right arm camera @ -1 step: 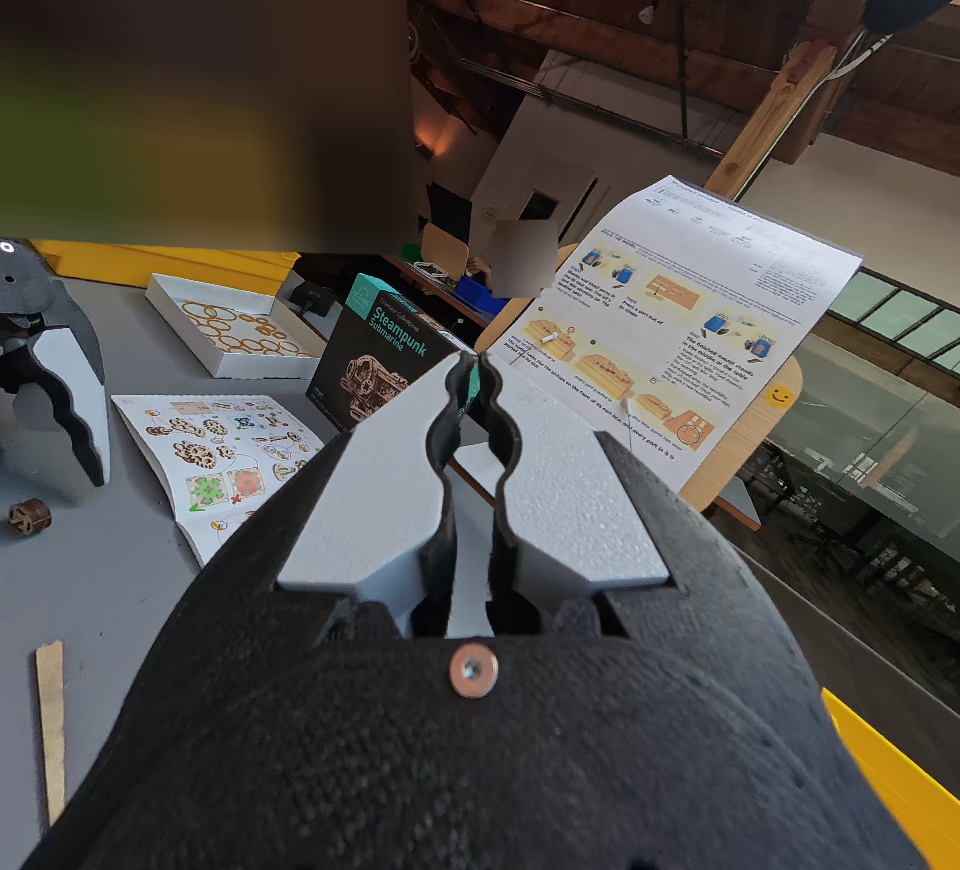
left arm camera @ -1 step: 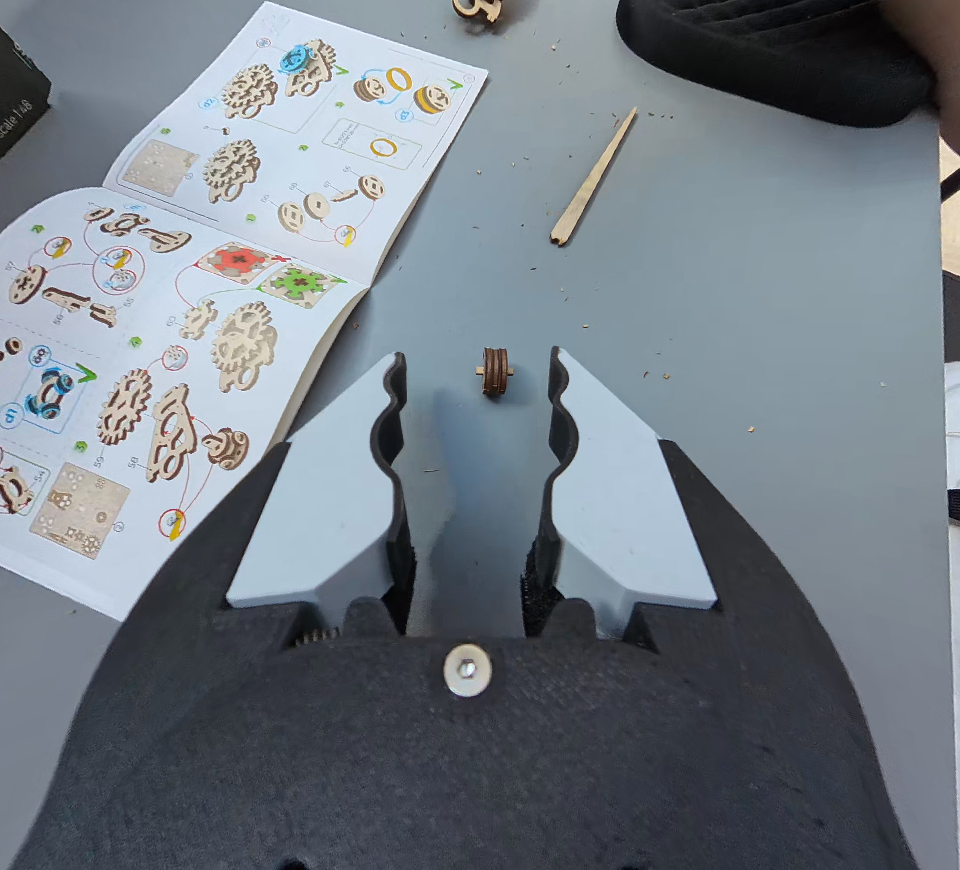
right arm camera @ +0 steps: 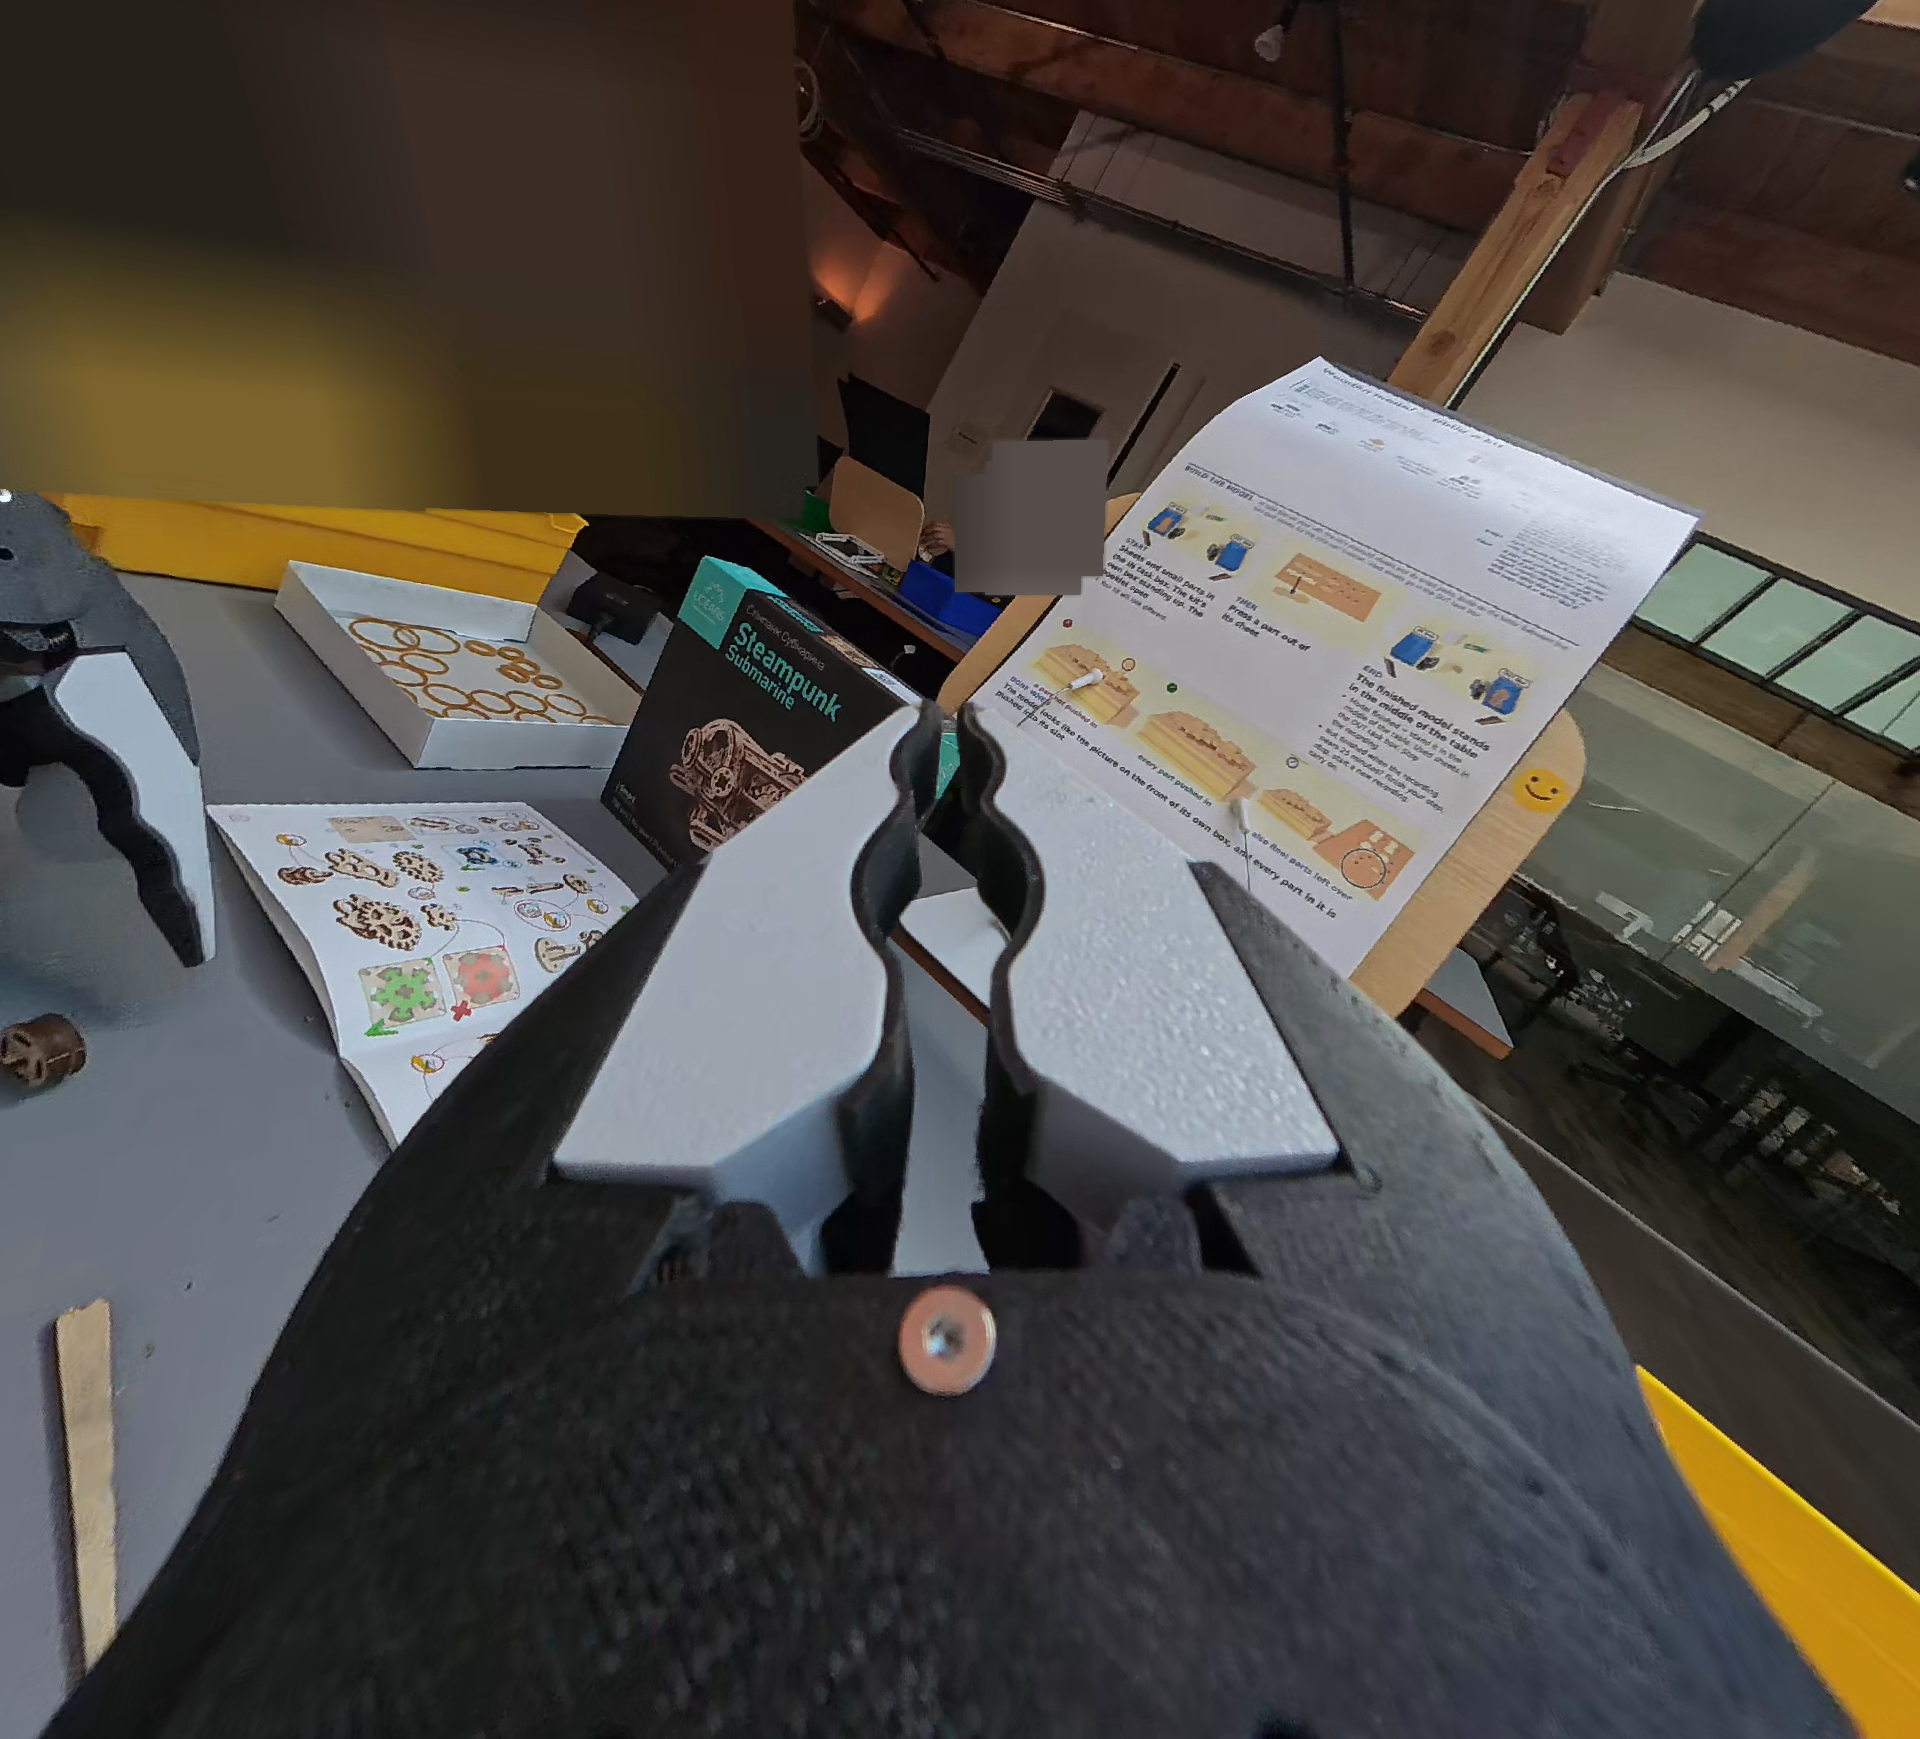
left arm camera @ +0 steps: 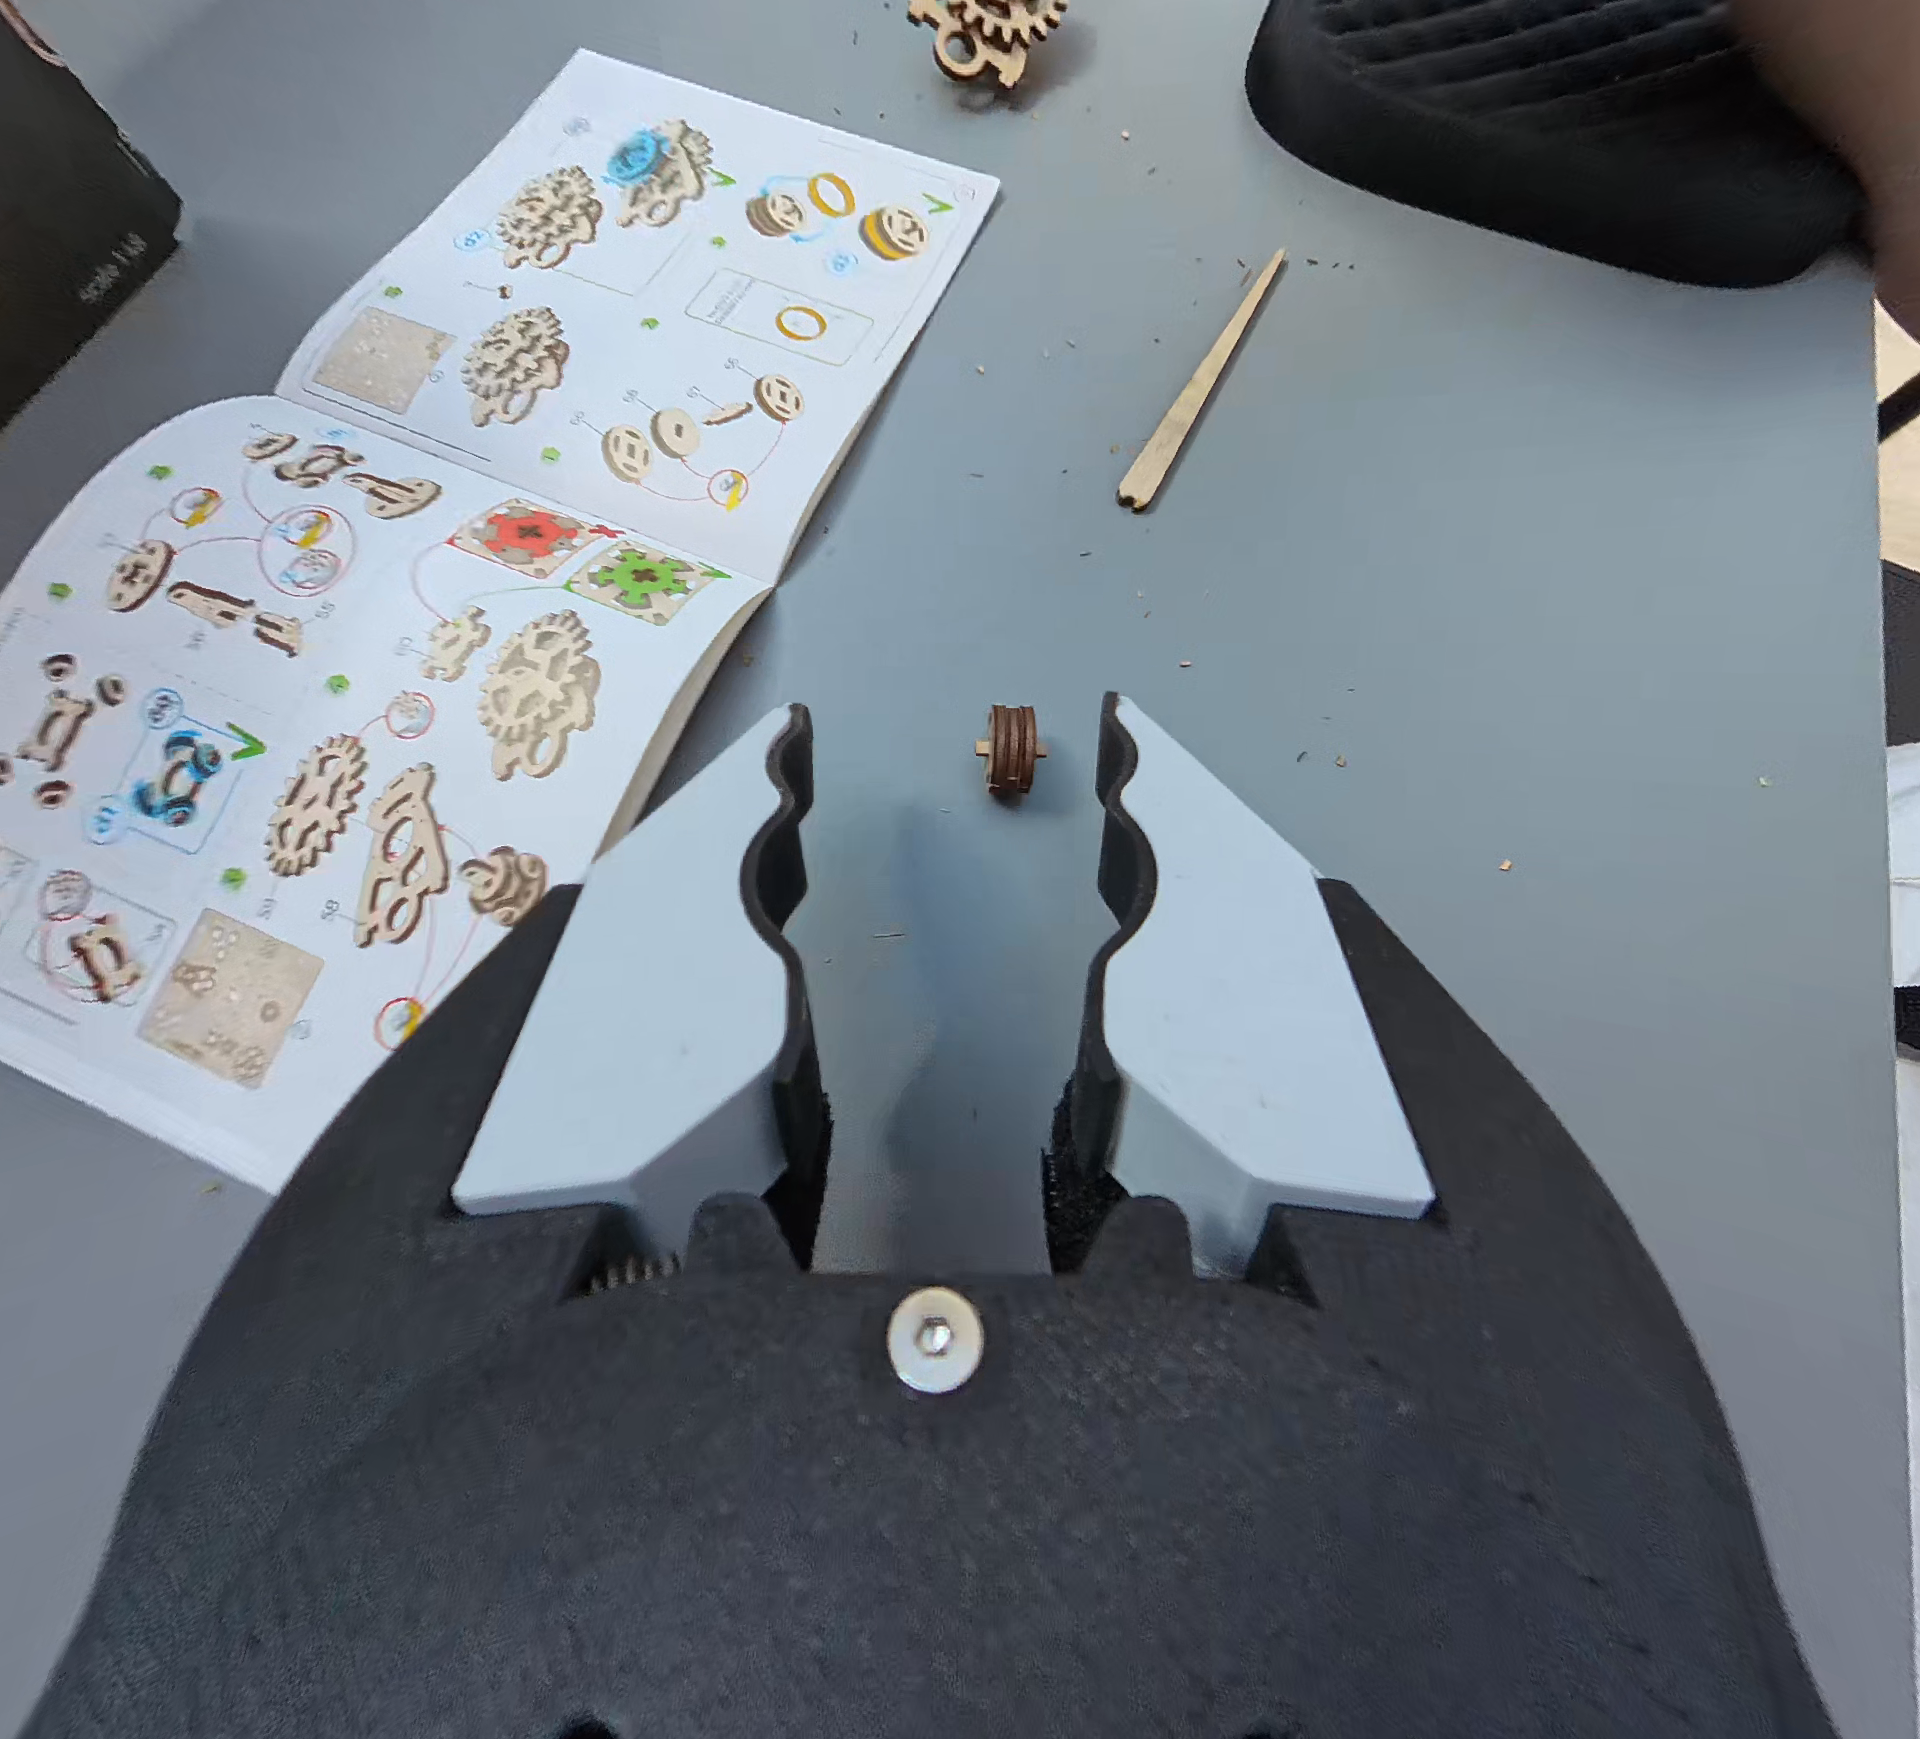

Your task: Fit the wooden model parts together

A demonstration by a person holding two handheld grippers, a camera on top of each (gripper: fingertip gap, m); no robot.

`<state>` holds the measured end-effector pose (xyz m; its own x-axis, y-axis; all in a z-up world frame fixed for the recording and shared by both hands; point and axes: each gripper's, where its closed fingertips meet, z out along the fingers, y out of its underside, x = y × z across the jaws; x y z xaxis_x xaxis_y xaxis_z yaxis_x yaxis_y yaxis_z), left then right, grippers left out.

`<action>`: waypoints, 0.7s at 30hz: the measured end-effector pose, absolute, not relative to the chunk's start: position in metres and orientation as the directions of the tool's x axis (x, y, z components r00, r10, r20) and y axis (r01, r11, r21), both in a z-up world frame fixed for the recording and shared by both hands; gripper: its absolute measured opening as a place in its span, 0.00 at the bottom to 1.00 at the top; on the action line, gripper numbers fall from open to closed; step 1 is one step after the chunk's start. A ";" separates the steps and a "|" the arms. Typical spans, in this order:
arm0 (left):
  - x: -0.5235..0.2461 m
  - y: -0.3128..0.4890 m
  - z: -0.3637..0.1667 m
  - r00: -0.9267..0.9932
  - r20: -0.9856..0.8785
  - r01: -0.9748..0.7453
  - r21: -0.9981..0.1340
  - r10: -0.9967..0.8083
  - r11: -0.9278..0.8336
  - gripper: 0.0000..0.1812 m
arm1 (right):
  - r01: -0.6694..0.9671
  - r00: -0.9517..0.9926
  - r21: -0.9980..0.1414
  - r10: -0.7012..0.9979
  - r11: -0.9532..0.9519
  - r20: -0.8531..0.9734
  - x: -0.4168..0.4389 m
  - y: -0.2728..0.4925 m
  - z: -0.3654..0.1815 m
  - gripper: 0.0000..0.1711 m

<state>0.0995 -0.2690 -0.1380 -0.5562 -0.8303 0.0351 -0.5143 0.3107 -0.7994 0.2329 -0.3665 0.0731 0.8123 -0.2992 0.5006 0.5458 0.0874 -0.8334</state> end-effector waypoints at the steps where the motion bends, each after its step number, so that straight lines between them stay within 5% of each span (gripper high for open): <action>1: 0.101 -0.262 -0.129 -0.539 0.020 -0.498 -0.814 -0.842 0.300 0.30 | 0.547 0.809 -0.832 -0.316 0.095 0.496 0.234 -0.368 0.075 0.02; 3: 0.103 -0.240 -0.104 -0.480 -0.028 -0.453 -0.848 -0.877 0.276 0.30 | 0.554 0.796 -0.826 -0.354 0.101 0.491 0.238 -0.372 0.079 0.04; 5: 0.101 -0.209 -0.073 -0.395 -0.083 -0.398 -0.882 -0.915 0.252 0.30 | 0.569 0.755 -0.816 -0.459 0.105 0.468 0.248 -0.379 0.088 0.18; 8: 0.091 -0.151 -0.034 -0.264 -0.142 -0.365 -0.901 -0.954 0.235 0.29 | 0.612 0.692 -0.783 -0.556 0.114 0.460 0.251 -0.389 0.098 0.20; 15: 0.082 -0.009 -0.001 -0.129 -0.338 -0.583 -0.735 -0.932 0.347 0.28 | 0.639 0.695 -0.753 -0.536 0.154 0.480 0.230 -0.384 0.104 0.24; 21: 0.110 0.044 -0.012 -0.243 -0.368 -0.656 -0.619 -0.897 0.431 0.18 | 0.693 0.628 -0.716 -0.561 0.088 0.539 0.227 -0.378 0.097 0.21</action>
